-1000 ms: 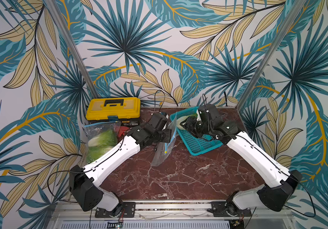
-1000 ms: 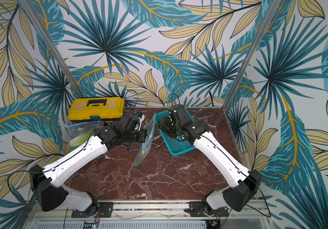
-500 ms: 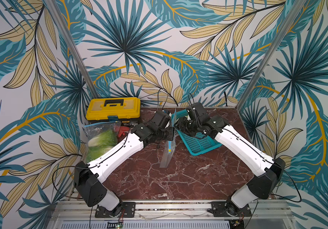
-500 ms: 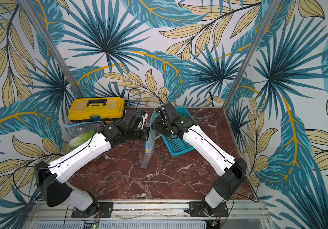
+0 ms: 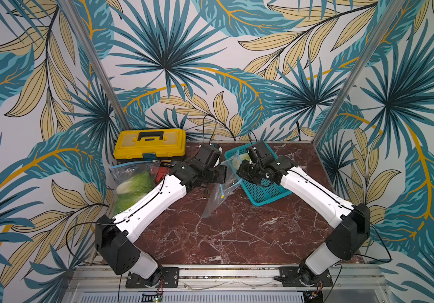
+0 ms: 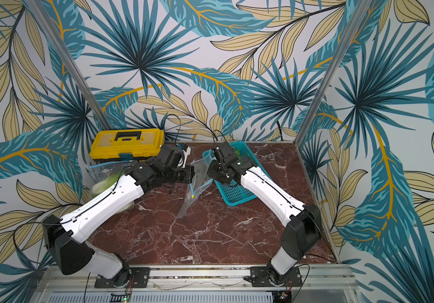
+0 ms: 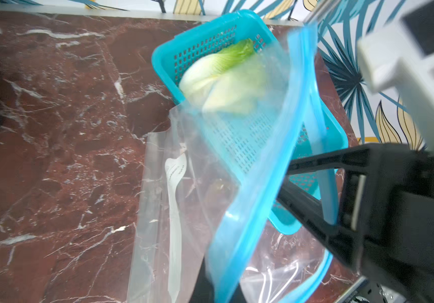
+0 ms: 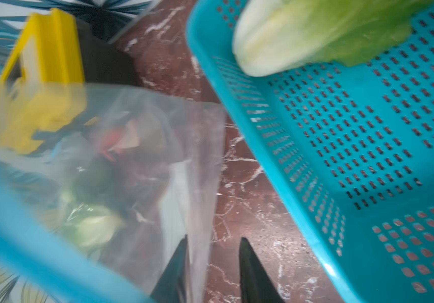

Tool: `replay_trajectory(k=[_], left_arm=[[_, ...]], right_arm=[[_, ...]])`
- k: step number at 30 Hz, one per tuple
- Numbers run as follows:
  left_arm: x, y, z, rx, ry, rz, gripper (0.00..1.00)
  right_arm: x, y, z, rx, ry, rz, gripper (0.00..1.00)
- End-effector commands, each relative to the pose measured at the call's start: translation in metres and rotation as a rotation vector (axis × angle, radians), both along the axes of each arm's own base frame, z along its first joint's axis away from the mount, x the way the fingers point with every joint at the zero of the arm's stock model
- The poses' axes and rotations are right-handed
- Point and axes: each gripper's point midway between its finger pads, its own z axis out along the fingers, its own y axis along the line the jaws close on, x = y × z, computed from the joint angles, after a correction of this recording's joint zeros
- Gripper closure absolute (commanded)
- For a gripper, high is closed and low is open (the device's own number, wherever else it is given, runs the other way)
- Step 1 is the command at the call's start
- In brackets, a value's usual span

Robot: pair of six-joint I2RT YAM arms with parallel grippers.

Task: Put the chinese cabbages into a zipper bag and zip it
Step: Open the zipper of the food storage bag, then pick up the Chinese cabbage from the basket.

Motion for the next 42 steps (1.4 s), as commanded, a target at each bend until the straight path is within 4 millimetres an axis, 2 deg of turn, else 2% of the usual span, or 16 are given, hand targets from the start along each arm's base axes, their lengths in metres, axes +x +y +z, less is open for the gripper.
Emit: replay_trajectory(k=[1, 4, 6, 9, 11, 13, 15, 16, 18, 21, 24, 27, 28, 33, 38, 42], left_arm=[[0.007, 0.023, 0.019, 0.025, -0.051, 0.049, 1.00], [0.017, 0.038, 0.025, 0.070, -0.077, 0.097, 1.00], [0.021, 0.042, 0.029, 0.077, -0.089, 0.103, 1.00], [0.022, 0.035, 0.022, 0.086, -0.063, 0.071, 1.00], [0.022, 0.036, 0.015, 0.113, -0.048, 0.065, 1.00], [0.025, 0.042, 0.008, 0.158, -0.040, 0.075, 1.00], [0.028, 0.048, 0.005, 0.181, -0.040, 0.087, 1.00], [0.029, 0.048, 0.006, 0.180, -0.039, 0.089, 1.00], [0.031, 0.046, 0.008, 0.168, -0.040, 0.089, 1.00], [0.033, 0.038, 0.008, 0.139, -0.025, 0.076, 1.00], [0.031, 0.031, 0.010, 0.121, -0.022, 0.066, 1.00], [0.025, 0.020, 0.009, 0.094, -0.002, 0.032, 1.00], [0.024, 0.017, 0.007, 0.090, 0.004, 0.026, 1.00], [0.020, 0.010, 0.003, 0.081, 0.021, 0.008, 1.00], [0.017, 0.014, 0.005, 0.091, 0.009, 0.019, 1.00], [0.016, 0.019, 0.003, 0.108, 0.004, 0.030, 1.00]], right_arm=[[0.000, -0.016, 0.000, -0.142, -0.025, 0.056, 0.70], [0.000, -0.026, -0.013, -0.225, -0.003, 0.090, 0.70], [0.001, -0.006, -0.007, -0.164, -0.032, 0.194, 0.65], [0.000, 0.031, 0.031, 0.003, -0.104, 0.357, 0.52], [0.001, 0.042, 0.064, 0.130, -0.169, 0.388, 0.47], [0.007, 0.038, 0.094, 0.223, -0.229, 0.360, 0.42], [0.021, 0.010, 0.105, 0.236, -0.253, 0.228, 0.37], [0.030, -0.013, 0.095, 0.203, -0.230, 0.121, 0.34], [0.046, -0.069, 0.053, 0.100, -0.142, -0.130, 0.26], [0.062, -0.095, 0.005, 0.163, -0.041, -0.341, 0.25], [0.083, -0.102, -0.005, 0.212, -0.071, -0.490, 0.22], [0.110, -0.107, -0.012, 0.241, -0.124, -0.594, 0.02], [0.118, -0.108, -0.019, 0.248, -0.127, -0.619, 0.01], [0.162, -0.098, -0.063, 0.398, -0.116, -0.754, 0.03], [0.183, -0.101, -0.087, 0.459, -0.131, -0.860, 0.07], [0.190, -0.107, -0.119, 0.490, -0.089, -0.953, 0.11]])
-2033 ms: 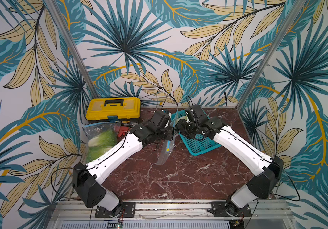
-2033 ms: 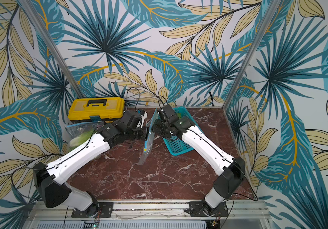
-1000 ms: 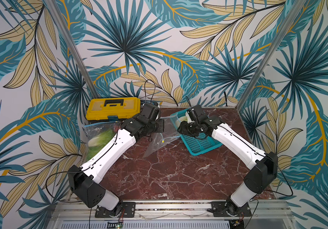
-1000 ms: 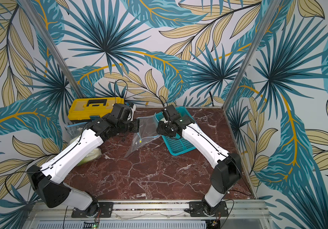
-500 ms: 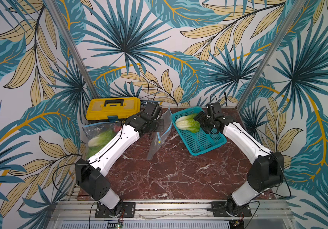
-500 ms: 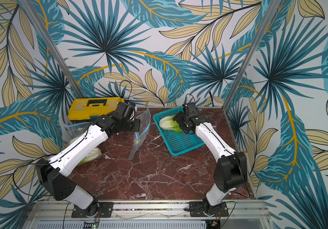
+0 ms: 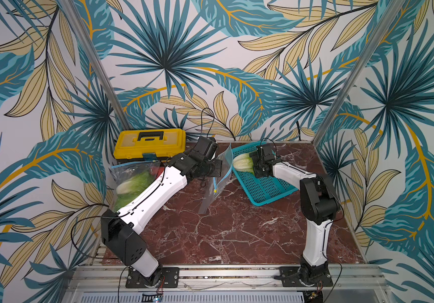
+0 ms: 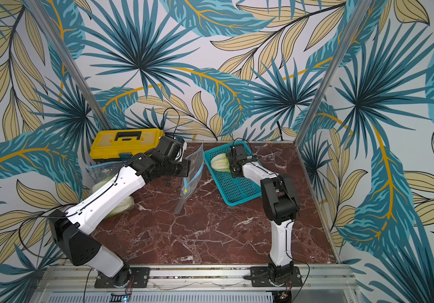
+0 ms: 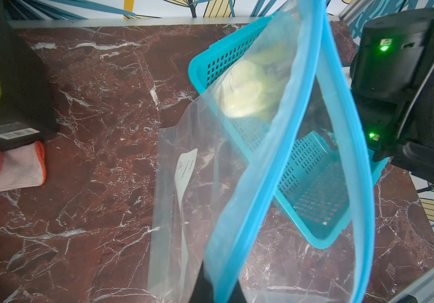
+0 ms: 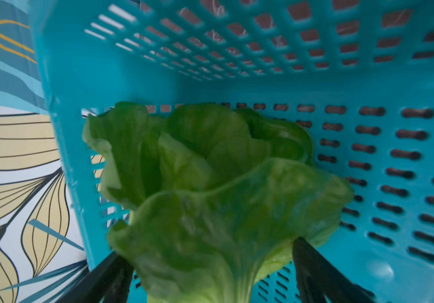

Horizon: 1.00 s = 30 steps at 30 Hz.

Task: Put the chinese cabbages into a zipper bag and zip it
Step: Pick up the Chinese cabbage from the basket.

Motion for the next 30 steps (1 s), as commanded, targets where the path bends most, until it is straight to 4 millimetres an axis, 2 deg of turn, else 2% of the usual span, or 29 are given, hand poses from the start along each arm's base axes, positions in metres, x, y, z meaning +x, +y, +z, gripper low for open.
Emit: replay_trajectory(k=[1, 4, 7, 9, 10, 11, 13, 16, 19, 21, 27, 30], left_arm=[[-0.002, 0.006, 0.005, 0.006, -0.017, 0.015, 1.00], [-0.002, 0.007, 0.006, 0.005, -0.019, 0.019, 1.00], [-0.003, 0.008, 0.004, 0.008, -0.016, 0.022, 1.00], [-0.003, 0.008, 0.005, 0.004, -0.017, 0.024, 1.00], [-0.004, 0.008, 0.006, 0.002, -0.016, 0.025, 1.00], [-0.004, 0.008, 0.006, 0.001, -0.017, 0.026, 1.00], [-0.004, 0.008, 0.007, -0.004, -0.018, 0.031, 1.00], [-0.004, 0.009, 0.007, -0.009, -0.012, 0.038, 1.00], [0.000, 0.013, 0.009, 0.006, -0.028, 0.072, 1.00], [0.003, 0.016, 0.010, 0.008, -0.032, 0.086, 1.00], [0.004, 0.014, 0.010, -0.034, -0.005, 0.101, 1.00], [0.002, 0.003, 0.009, -0.075, 0.025, 0.077, 1.00]], right_arm=[[0.018, -0.007, -0.006, 0.098, -0.042, -0.131, 0.12], [0.018, -0.006, -0.028, 0.129, -0.006, -0.153, 0.19], [0.007, -0.018, -0.034, 0.053, 0.018, -0.186, 0.28], [0.003, -0.025, -0.039, 0.033, 0.012, -0.211, 0.39], [0.007, -0.027, -0.036, 0.041, -0.027, -0.208, 0.48], [0.013, -0.027, -0.027, 0.035, -0.075, -0.190, 0.58], [0.019, -0.025, -0.005, 0.017, -0.144, -0.148, 0.70], [0.022, -0.018, 0.042, 0.006, -0.263, -0.072, 0.82], [0.014, -0.015, 0.084, -0.042, -0.340, 0.005, 0.94], [0.002, -0.014, 0.104, -0.070, -0.376, 0.052, 0.99], [-0.058, -0.010, 0.181, -0.228, -0.495, 0.179, 1.00], [-0.095, 0.003, 0.236, -0.332, -0.585, 0.229, 1.00]])
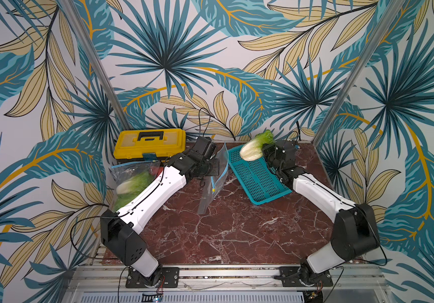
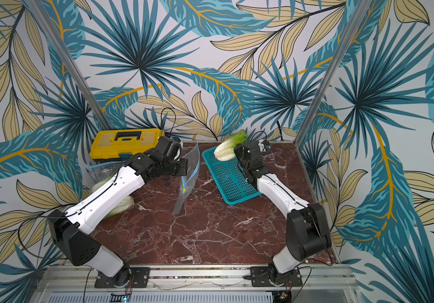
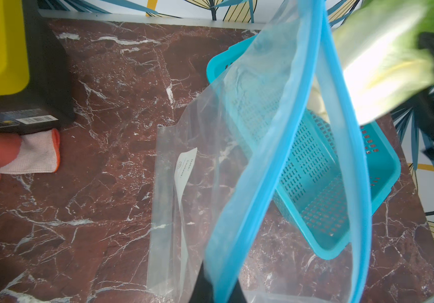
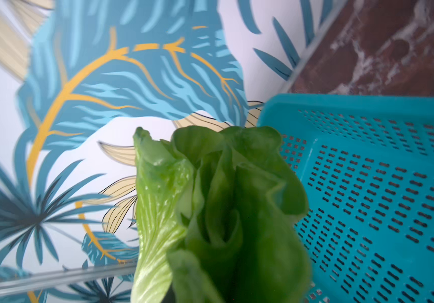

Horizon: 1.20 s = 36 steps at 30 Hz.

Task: Put the chinese cabbages into a zipper bag and zip it
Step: Pick up the Chinese cabbage from the basket, then place the Chinese cabbage in the zipper food storage bag.

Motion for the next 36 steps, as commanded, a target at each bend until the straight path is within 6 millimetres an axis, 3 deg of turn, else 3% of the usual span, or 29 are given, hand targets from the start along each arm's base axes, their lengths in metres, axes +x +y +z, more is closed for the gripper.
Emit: replay_trajectory(k=[1, 4, 7, 10, 13, 16, 21, 28, 30, 31, 33, 36], left_arm=[[-0.001, -0.009, 0.012, -0.063, 0.009, -0.008, 1.00], [0.000, -0.017, 0.014, -0.079, 0.014, -0.014, 1.00], [0.000, -0.022, 0.017, -0.102, 0.019, -0.012, 1.00], [0.000, -0.029, 0.022, -0.128, 0.022, -0.018, 1.00], [-0.003, -0.034, 0.030, -0.157, 0.019, -0.026, 1.00], [-0.007, -0.031, 0.042, -0.171, -0.003, -0.030, 1.00], [-0.012, -0.038, 0.046, -0.197, 0.007, -0.069, 1.00], [-0.012, -0.063, 0.053, -0.270, 0.048, -0.126, 1.00], [-0.012, -0.069, 0.061, -0.301, 0.049, -0.135, 1.00], [-0.014, -0.076, 0.065, -0.318, 0.053, -0.149, 1.00], [-0.017, -0.089, 0.067, -0.341, 0.063, -0.178, 1.00], [-0.018, -0.100, 0.063, -0.359, 0.077, -0.187, 1.00]], right_arm=[[-0.038, 0.015, 0.046, -0.191, -0.096, 0.043, 1.00], [-0.066, 0.037, 0.085, -0.222, -0.181, 0.069, 1.00], [-0.081, 0.065, 0.101, -0.141, -0.231, 0.109, 1.00], [-0.088, 0.088, 0.100, -0.106, -0.243, 0.123, 1.00], [-0.084, 0.101, 0.079, -0.150, -0.213, 0.123, 1.00], [-0.081, 0.092, 0.053, -0.261, -0.172, 0.086, 1.00], [-0.086, 0.087, 0.039, -0.395, -0.150, 0.096, 1.00], [-0.095, 0.085, 0.044, -0.638, -0.164, -0.007, 1.00], [-0.093, 0.082, 0.039, -0.643, -0.150, -0.032, 1.00], [-0.098, 0.095, 0.036, -0.643, -0.150, -0.006, 1.00], [-0.096, 0.099, 0.034, -0.643, -0.127, -0.008, 1.00], [-0.097, 0.096, 0.046, -0.614, -0.129, -0.042, 0.97]])
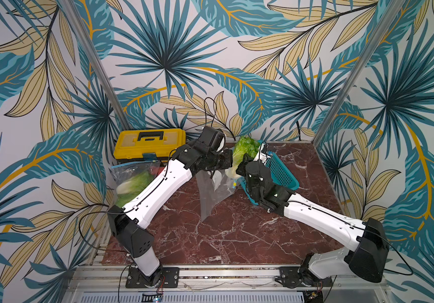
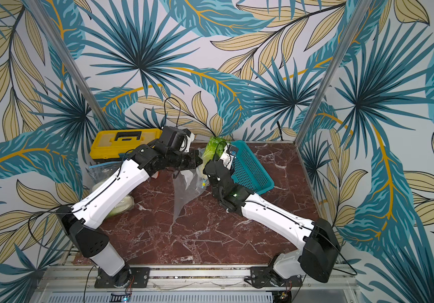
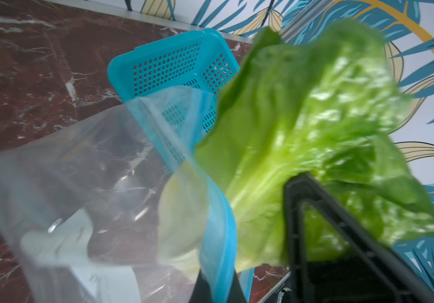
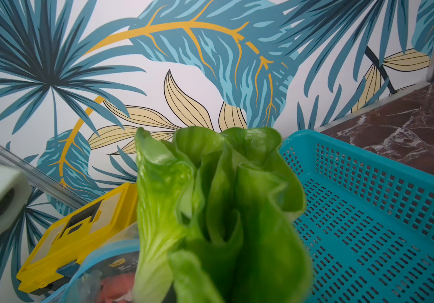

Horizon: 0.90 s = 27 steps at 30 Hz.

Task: Put the chinese cabbages into a zipper bag and zip it
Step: Place the Chinese cabbage in the zipper food storage bag.

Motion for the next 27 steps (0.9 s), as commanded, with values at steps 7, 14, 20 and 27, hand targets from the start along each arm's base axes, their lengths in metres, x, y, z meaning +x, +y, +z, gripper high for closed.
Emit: replay_trajectory(k=[7, 14, 20, 27], left_arm=[[0.002, -0.030, 0.013, -0.163, -0.048, -0.040, 1.00], [0.013, -0.020, 0.025, -0.322, -0.175, -0.065, 1.00], [0.005, -0.029, 0.036, -0.378, -0.262, -0.191, 1.00], [0.008, -0.018, 0.039, -0.415, -0.277, -0.190, 1.00]], right_arm=[[-0.009, 0.001, 0.037, 0.053, -0.025, 0.016, 0.94], [-0.021, 0.012, 0.013, -0.046, 0.088, 0.103, 0.74], [-0.031, 0.029, 0.034, -0.146, 0.151, 0.274, 0.52], [-0.044, 0.029, 0.049, -0.141, 0.202, 0.395, 0.41]])
